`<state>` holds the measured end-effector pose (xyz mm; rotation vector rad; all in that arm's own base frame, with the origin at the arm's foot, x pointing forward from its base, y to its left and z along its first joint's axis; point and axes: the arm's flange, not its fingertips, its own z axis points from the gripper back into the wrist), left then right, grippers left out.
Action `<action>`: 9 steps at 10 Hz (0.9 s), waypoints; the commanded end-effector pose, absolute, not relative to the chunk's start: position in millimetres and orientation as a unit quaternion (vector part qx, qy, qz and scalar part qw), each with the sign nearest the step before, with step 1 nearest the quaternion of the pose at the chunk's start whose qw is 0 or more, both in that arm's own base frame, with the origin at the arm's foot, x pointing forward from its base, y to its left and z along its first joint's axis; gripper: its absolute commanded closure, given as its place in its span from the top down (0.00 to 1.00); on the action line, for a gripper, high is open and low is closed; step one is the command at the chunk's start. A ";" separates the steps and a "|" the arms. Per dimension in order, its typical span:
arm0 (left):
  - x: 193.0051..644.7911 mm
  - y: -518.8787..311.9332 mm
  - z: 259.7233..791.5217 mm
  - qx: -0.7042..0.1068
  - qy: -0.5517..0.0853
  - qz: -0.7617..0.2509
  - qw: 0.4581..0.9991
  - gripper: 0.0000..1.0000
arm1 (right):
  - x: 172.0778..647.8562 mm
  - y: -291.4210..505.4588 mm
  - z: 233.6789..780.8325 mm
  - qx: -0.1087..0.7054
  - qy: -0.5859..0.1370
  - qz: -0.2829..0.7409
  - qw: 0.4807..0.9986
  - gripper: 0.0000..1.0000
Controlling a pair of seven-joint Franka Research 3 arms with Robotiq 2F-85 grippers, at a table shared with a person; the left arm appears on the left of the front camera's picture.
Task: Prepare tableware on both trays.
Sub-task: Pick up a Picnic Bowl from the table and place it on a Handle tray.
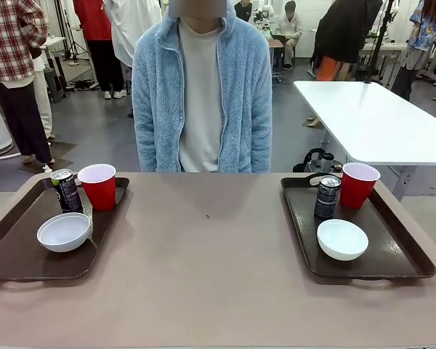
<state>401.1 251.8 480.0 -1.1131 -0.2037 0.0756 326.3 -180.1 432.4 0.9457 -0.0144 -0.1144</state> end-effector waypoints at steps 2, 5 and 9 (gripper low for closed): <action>400.0 252.5 482.1 -0.528 -0.100 0.035 0.843 1.00 | 329.8 -189.1 440.0 0.497 -0.027 -0.036 0.867 1.00; 400.0 252.5 482.1 -0.528 -0.100 0.035 0.843 1.00 | 323.4 -183.9 433.6 0.474 -0.016 -0.041 0.879 1.00; 400.0 252.5 482.1 -0.528 -0.100 0.035 0.843 1.00 | 323.4 -183.9 433.6 0.474 -0.016 -0.041 0.879 1.00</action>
